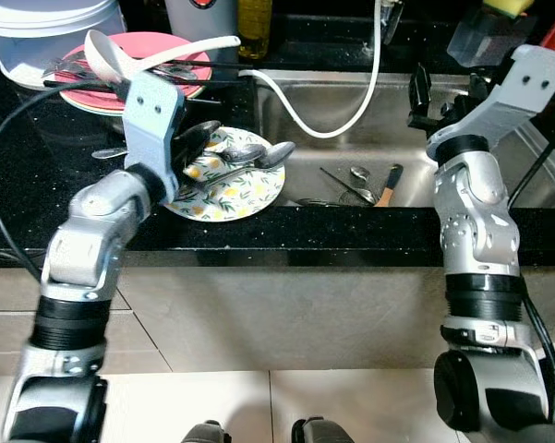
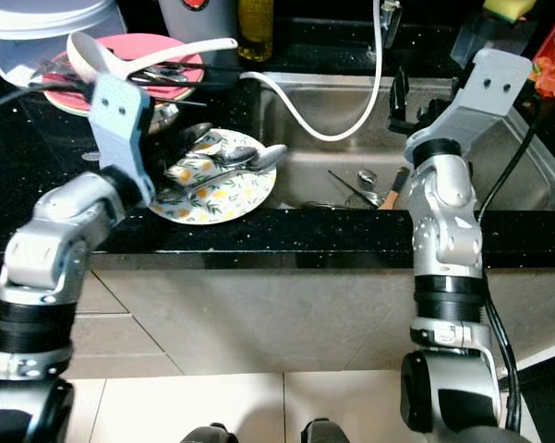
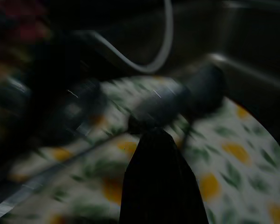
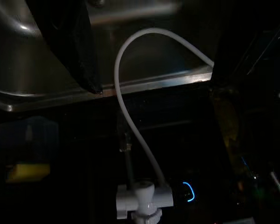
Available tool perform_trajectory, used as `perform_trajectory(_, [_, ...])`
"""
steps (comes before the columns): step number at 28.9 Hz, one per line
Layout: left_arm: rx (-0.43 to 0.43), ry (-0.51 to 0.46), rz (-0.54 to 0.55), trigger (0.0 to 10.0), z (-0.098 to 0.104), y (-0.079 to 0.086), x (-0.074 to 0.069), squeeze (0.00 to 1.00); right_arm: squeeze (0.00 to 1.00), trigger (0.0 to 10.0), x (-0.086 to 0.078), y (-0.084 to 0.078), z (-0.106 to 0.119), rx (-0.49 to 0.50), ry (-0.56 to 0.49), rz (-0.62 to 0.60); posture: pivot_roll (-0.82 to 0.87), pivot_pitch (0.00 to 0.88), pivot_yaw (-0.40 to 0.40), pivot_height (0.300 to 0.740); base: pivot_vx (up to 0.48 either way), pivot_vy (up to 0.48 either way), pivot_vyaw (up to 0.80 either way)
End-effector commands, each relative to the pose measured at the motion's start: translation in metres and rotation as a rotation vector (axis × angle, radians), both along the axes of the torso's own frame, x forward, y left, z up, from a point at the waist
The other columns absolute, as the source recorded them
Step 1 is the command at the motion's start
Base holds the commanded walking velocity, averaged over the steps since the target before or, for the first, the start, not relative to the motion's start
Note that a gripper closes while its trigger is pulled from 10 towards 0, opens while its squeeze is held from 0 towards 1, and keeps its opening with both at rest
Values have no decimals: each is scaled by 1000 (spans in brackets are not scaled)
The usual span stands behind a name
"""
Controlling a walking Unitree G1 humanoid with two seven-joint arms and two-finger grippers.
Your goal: Kitchen organization
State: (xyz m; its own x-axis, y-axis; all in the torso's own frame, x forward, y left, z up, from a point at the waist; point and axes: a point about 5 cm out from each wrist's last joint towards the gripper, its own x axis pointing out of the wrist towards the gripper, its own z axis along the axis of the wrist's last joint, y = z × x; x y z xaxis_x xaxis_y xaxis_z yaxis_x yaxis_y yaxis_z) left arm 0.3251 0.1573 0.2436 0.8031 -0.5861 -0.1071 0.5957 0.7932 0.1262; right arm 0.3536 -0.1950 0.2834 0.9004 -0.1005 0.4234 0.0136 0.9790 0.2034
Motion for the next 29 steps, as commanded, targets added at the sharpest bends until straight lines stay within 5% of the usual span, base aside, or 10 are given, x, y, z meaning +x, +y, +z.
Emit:
perform_trajectory(1, [13, 66, -68, 10000, -3, 3, -4, 0, 0, 10000, -5, 1, -3, -5, 4, 4, 92, 92, -23, 740, 0, 0, 0])
perform_trajectory(5, [25, 81, -89, 9804, -2, 6, -6, 0, 0, 10000, -7, 1, -4, -6, 7, 4, 92, 92, -23, 740, 0, 0, 0])
perform_trajectory(9, [58, 124, -41, 7333, -7, 20, 0, 0, 0, 10000, -9, 0, -5, 0, 14, 3, 83, 98, -9, 740, 0, 0, 0])
perform_trajectory(15, [63, 129, -23, 10000, -7, 25, 5, 0, 0, 10000, -9, 0, -5, -2, 17, 7, 82, 97, -12, 740, 0, 0, 0])
perform_trajectory(21, [49, 137, -8, 10000, -8, 28, 11, 86, 0, 10000, -9, 1, -5, -4, 19, 13, 82, 97, -16, 740, 0, 0, 0])
perform_trajectory(22, [57, 136, -9, 10000, -9, 28, 12, 1000, 0, 10000, -8, 2, -5, -4, 19, 15, 82, 97, -16, 740, 0, 0, 0])
perform_trajectory(26, [66, 130, -26, 10000, -9, 24, 12, 1000, 0, 10000, -9, 2, -4, -6, 18, 16, 75, 96, -16, 740, 0, 0, 0])
perform_trajectory(27, [57, 141, -31, 10000, -10, 24, 13, 0, 0, 10000, -8, 2, -4, -6, 17, 16, 74, 96, -15, 740, 0, 0, 0])
perform_trajectory(28, [51, 150, -34, 10000, -10, 24, 13, 0, 0, 10000, -8, 2, -4, -6, 17, 15, 74, 96, -15, 740, 0, 0, 0])
perform_trajectory(29, [26, 172, -44, 5294, -12, 23, 14, 0, 0, 10000, -8, 1, -4, -6, 17, 15, 74, 95, -15, 740, 0, 0, 0])
